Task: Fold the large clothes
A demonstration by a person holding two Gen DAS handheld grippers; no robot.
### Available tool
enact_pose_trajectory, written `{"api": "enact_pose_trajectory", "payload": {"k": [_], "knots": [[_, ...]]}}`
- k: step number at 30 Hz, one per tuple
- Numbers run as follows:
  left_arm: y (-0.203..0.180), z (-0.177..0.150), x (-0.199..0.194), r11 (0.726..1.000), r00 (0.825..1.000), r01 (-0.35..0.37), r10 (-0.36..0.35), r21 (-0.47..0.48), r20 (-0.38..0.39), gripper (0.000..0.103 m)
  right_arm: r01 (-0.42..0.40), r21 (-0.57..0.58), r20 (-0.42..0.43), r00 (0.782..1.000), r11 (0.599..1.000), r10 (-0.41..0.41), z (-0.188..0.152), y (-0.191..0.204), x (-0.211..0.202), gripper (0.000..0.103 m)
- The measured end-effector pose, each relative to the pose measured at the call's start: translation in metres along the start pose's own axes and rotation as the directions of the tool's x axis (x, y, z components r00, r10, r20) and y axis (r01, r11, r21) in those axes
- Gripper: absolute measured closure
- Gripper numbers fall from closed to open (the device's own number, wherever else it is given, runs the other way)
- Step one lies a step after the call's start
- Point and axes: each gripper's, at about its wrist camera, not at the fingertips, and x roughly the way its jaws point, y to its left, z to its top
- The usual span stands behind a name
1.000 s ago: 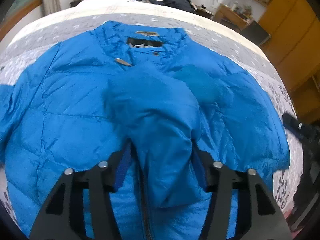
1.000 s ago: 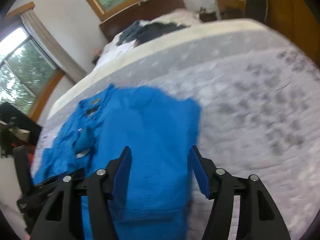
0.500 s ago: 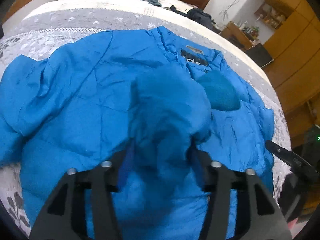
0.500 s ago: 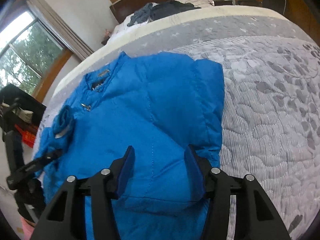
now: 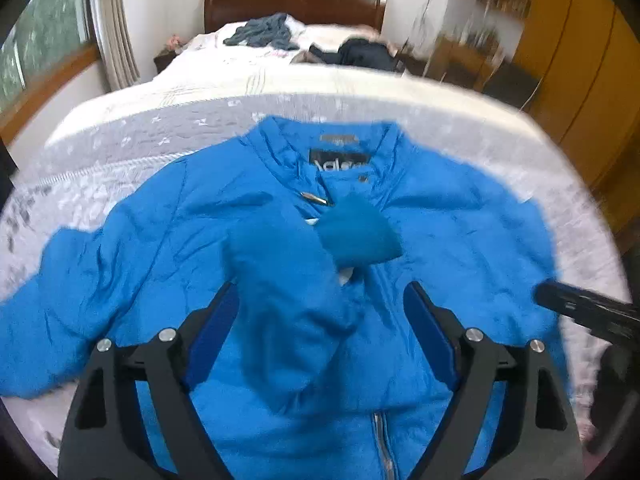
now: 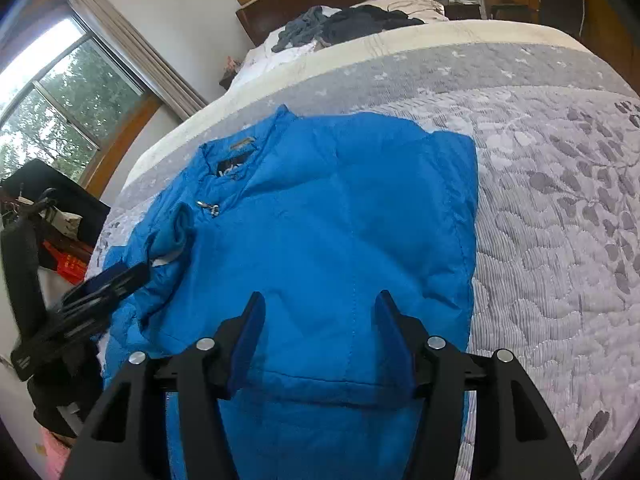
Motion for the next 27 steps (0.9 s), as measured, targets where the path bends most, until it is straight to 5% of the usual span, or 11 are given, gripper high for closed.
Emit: {"api": "enact_pose_trajectory", "payload": {"k": [3, 8, 13, 15, 22, 27], "knots": [[-0.004, 0.007, 0.019, 0.998, 0.998, -0.060, 0.060, -0.007, -0.036, 0.045, -0.001, 0.004, -0.010, 1.000, 1.000, 0.001, 0.000, -0.004, 0.004, 0.045], [0.021, 0.006, 0.014, 0.997, 1.000, 0.014, -0.015, -0.075, -0.004, 0.069, -0.001, 0.003, -0.016, 1.000, 1.000, 0.001, 0.002, -0.006, 0.008, 0.045], [0.069, -0.007, -0.026, 0.979, 0.989, 0.137, -0.127, -0.154, 0.075, 0.073, 0.011, -0.007, -0.015, 1.000, 1.000, -0.011, 0.000, -0.005, 0.009, 0.045], [0.088, -0.015, -0.041, 0.979, 0.989, 0.119, -0.102, -0.163, 0.107, 0.078, 0.019, -0.011, -0.014, 1.000, 1.000, -0.019, -0.001, -0.004, 0.011, 0.045], [0.173, -0.040, -0.063, 0.960, 0.991, 0.046, -0.010, -0.275, 0.133, 0.069, 0.033, -0.011, -0.013, 0.999, 0.999, -0.033, -0.002, -0.003, 0.010, 0.045], [0.166, -0.044, -0.073, 0.961, 0.987, 0.101, -0.065, -0.256, 0.148, 0.063, 0.016, -0.047, 0.017, 1.000, 0.999, -0.016, -0.004, 0.014, -0.010, 0.044]]}}
